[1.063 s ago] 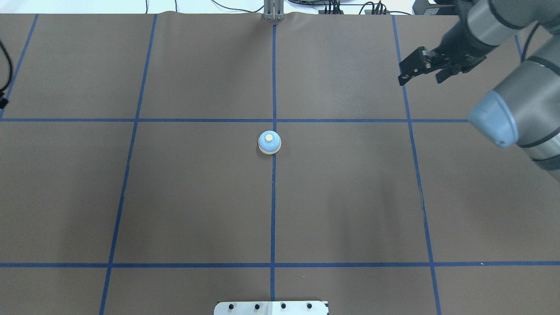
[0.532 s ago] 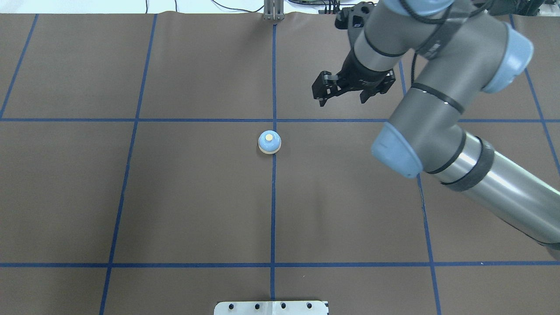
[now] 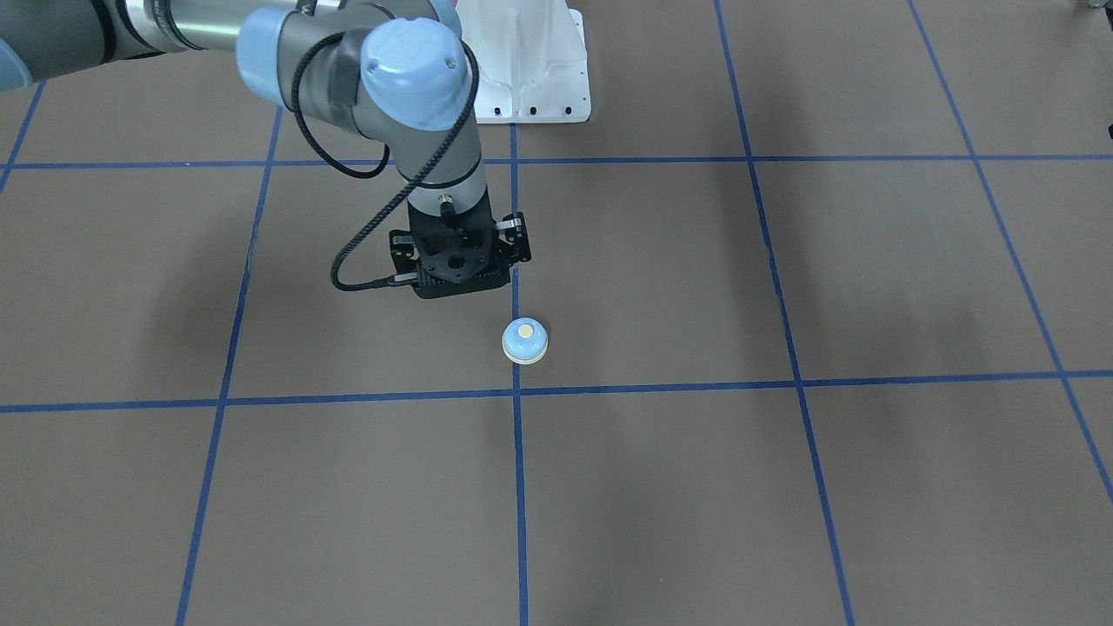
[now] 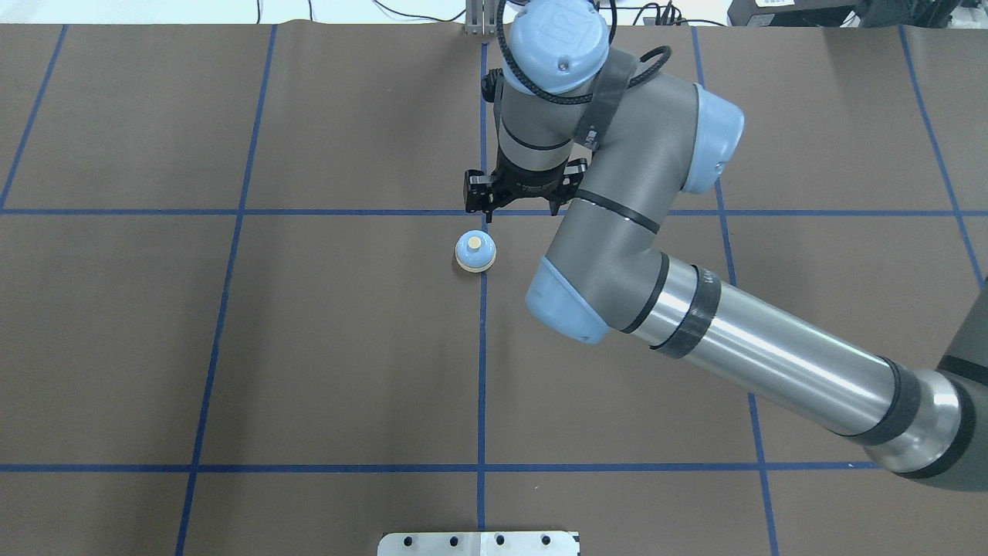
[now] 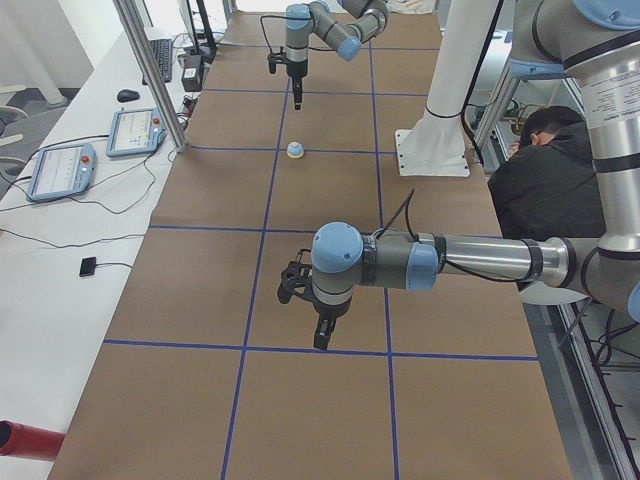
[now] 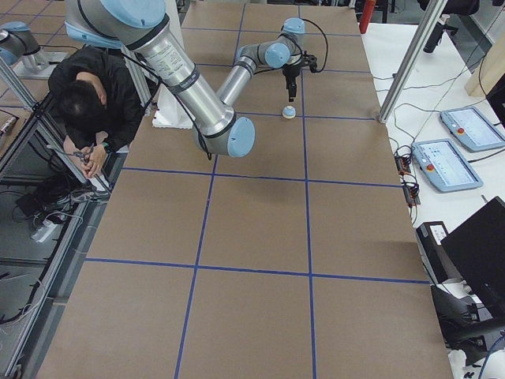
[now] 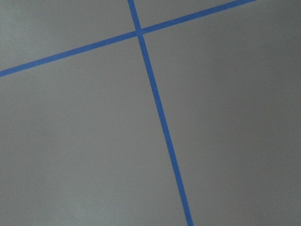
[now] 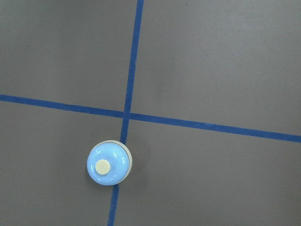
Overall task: Place and press bell with both arms
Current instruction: 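Press down on the bell's top button with the right gripper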
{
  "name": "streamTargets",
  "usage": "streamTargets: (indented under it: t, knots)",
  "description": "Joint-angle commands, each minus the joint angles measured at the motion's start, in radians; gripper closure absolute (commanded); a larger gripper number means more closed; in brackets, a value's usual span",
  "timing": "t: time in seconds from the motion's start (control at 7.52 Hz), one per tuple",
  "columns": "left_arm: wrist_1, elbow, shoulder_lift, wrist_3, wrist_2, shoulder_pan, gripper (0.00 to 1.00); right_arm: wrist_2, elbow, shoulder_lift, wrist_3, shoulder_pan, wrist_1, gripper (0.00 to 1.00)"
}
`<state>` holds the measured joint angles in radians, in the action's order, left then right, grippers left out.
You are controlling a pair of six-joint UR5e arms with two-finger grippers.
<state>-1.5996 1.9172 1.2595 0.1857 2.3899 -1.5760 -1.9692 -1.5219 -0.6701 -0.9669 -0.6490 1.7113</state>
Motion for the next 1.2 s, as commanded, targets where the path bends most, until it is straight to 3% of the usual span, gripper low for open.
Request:
streamTargets:
  t: [0.0, 0.13, 0.27, 1.06]
  knots:
    - [-0.003, 0.0, -0.003, -0.008, 0.014, -0.002, 0.0, 0.032, 0.223, 0.085, -0.041, 0.04, -0.162, 0.59]
    - [-0.003, 0.0, -0.003, -0.008, 0.015, -0.002, 0.0, 0.032, 0.25, 0.086, -0.047, 0.048, -0.195, 0.85]
    - [-0.003, 0.0, -0.003, -0.009, 0.015, -0.002, 0.0, 0.033, 0.259, 0.084, -0.044, 0.058, -0.196, 1.0]
    - [-0.003, 0.0, -0.003, -0.008, 0.014, -0.002, 0.0, 0.044, 0.282, 0.084, -0.042, 0.071, -0.202, 1.0]
